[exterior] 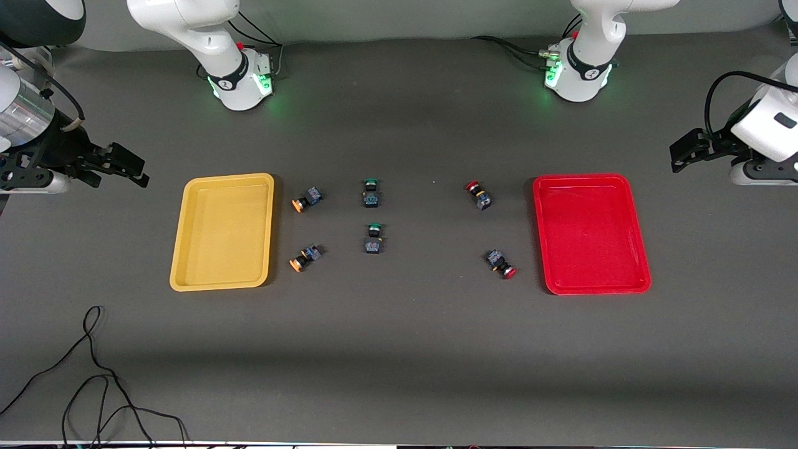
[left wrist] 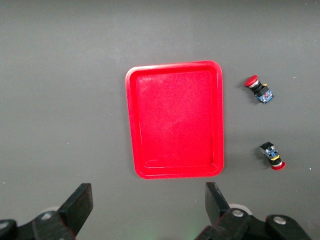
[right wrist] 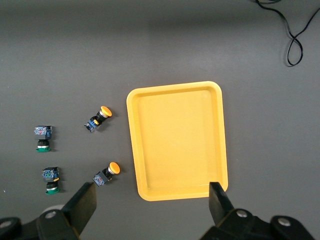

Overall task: Place red and yellow buttons in trays
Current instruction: 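Move the right gripper to a yellow button while the left gripper reaches a red button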

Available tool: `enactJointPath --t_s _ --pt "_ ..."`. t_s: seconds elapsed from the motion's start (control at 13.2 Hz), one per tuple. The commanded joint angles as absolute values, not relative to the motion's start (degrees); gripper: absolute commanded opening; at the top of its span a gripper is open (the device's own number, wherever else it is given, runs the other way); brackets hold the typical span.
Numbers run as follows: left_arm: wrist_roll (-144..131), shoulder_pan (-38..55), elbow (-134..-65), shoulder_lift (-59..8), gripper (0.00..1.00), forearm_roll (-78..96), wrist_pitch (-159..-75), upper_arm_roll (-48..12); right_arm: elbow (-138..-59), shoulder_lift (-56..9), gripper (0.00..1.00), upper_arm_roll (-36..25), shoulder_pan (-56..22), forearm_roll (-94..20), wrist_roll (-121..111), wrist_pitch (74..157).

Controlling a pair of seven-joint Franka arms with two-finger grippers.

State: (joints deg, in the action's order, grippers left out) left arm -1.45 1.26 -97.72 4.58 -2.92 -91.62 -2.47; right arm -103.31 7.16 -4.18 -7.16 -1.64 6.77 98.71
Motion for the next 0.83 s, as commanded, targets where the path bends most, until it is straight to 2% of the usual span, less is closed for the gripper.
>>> enactJointPath --t_s 0.0,0.38,0.53,0.76 --pt "-1.2 1.6 -95.5 4.1 1.0 -2.3 -91.1 -2.3 -101.6 6.2 1.0 -4.3 -7.4 -0.5 6.1 95.6" --pt "-0.5 2.1 -96.3 3.8 1.0 -0.7 -90.5 -2.5 -101.3 4.6 1.0 -3.6 -7.6 -0.6 6.9 94.9" --pt "-0.4 2.2 -96.3 3.2 1.0 1.8 -90.4 -2.5 -101.7 2.2 1.0 -1.2 -7.6 -1.2 13.7 95.3" --pt "-1.2 3.3 -97.0 0.2 1.0 1.9 -90.4 -3.9 -103.1 -2.8 1.0 5.9 -7.8 -1.2 29.5 98.5"
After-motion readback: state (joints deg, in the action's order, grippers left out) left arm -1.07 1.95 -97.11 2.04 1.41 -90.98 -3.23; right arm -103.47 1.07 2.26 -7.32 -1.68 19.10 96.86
